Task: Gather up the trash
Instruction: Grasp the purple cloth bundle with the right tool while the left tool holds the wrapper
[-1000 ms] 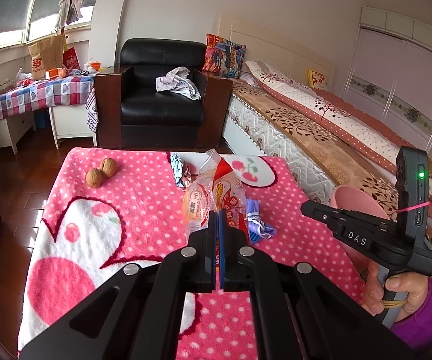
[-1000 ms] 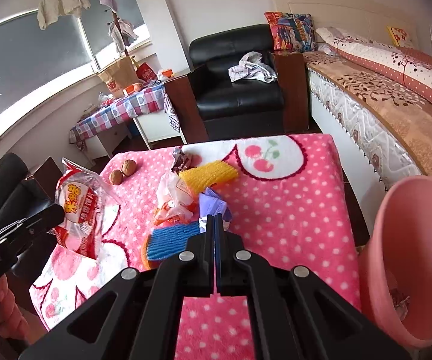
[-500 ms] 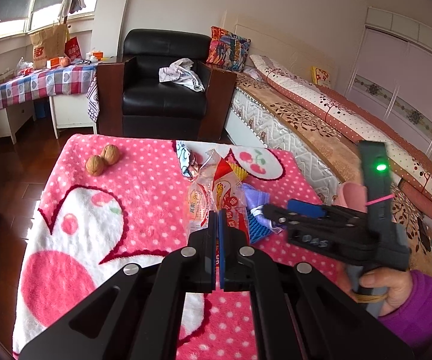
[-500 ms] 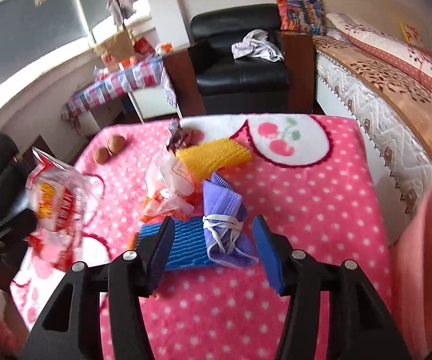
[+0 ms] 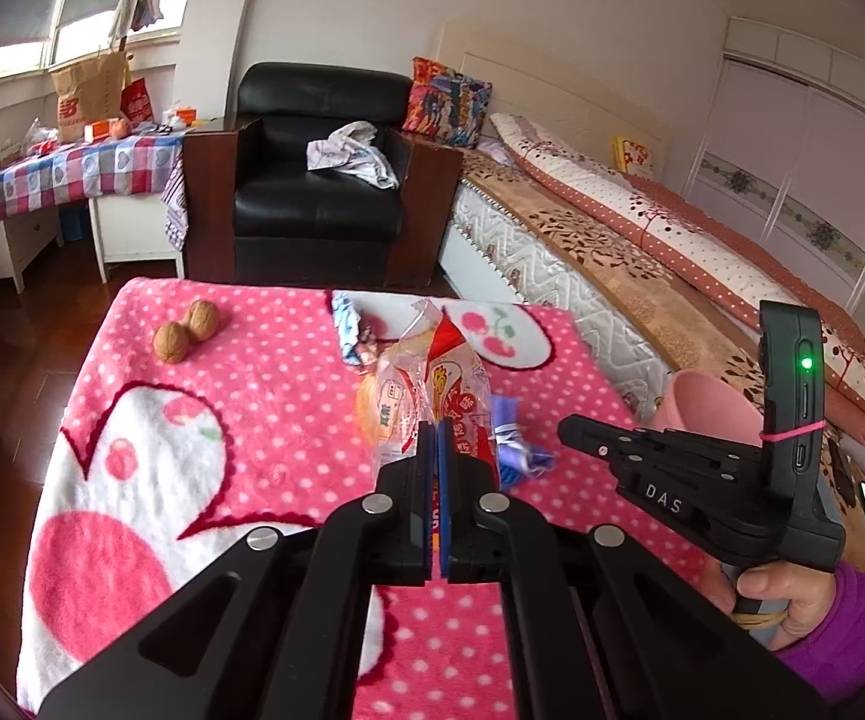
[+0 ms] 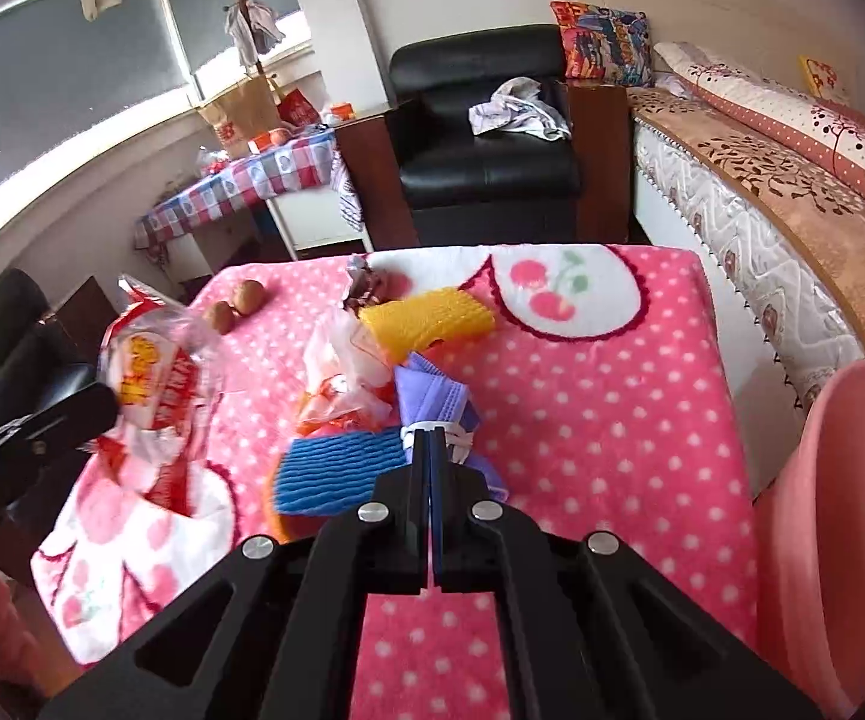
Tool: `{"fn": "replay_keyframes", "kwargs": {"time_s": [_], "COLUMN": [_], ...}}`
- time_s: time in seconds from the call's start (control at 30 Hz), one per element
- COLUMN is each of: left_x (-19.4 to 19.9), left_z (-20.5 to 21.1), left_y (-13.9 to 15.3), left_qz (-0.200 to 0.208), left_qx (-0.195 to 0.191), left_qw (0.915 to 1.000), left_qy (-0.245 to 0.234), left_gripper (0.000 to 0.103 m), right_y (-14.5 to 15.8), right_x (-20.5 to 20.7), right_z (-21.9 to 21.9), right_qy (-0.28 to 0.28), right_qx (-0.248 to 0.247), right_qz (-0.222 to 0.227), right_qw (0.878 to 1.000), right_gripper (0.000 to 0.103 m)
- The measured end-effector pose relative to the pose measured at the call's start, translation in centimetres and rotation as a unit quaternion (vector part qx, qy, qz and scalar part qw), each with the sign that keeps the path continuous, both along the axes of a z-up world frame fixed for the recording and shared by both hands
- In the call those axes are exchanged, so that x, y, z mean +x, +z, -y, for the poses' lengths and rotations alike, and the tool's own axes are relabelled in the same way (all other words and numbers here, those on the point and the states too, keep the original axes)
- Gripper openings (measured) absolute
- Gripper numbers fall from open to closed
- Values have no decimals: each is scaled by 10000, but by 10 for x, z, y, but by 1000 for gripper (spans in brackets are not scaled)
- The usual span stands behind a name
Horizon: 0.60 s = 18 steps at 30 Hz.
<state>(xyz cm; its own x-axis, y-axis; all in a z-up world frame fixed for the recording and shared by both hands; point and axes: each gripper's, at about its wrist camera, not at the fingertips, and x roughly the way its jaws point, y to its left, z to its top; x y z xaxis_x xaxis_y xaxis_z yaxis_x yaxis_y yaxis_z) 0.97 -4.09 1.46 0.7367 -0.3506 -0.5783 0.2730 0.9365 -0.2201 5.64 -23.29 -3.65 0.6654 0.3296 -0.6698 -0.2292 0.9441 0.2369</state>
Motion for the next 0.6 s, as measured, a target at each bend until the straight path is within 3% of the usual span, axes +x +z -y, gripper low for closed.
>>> {"fn": "replay_keyframes", "kwargs": {"time_s": [0.03, 0.1, 0.13, 0.17, 0.3, 0.37, 0.4, 0.6], "left_x": [-1, -3, -3, -4, -3, 0, 2, 8], "left_z": [2, 5, 6, 7, 4, 2, 1, 2], "left_y": [1, 1, 1, 1, -2, -4, -4, -5], "left_qz": [15, 28, 30, 22, -37, -80, -95, -113], "left_qx": [13, 36, 44, 56, 108, 109, 103, 61], "left_qw": [10000, 10000, 10000, 10000, 9999, 9999, 9998, 9998], "left_qy": [-18, -39, -36, -26, 43, 88, 105, 117], "left_gripper": [0, 0, 0, 0, 0, 0, 0, 0], "right_y": [1, 0, -2, -5, -23, -34, -38, -29], "right_x": [0, 5, 7, 12, 27, 35, 36, 27], "right_z": [0, -1, -3, -6, -25, -33, -34, -17], "right_qy": [1, -13, -11, 26, 140, 126, 68, -14], "right_qx": [11, 27, 29, 16, -339, -671, -787, -484], "right_qz": [-27, -61, -83, -131, -296, -364, -365, -129], "right_qw": [10000, 10000, 10000, 9999, 9989, 9970, 9962, 9987], "right_gripper": [3, 32, 56, 59, 55, 32, 27, 23]}}
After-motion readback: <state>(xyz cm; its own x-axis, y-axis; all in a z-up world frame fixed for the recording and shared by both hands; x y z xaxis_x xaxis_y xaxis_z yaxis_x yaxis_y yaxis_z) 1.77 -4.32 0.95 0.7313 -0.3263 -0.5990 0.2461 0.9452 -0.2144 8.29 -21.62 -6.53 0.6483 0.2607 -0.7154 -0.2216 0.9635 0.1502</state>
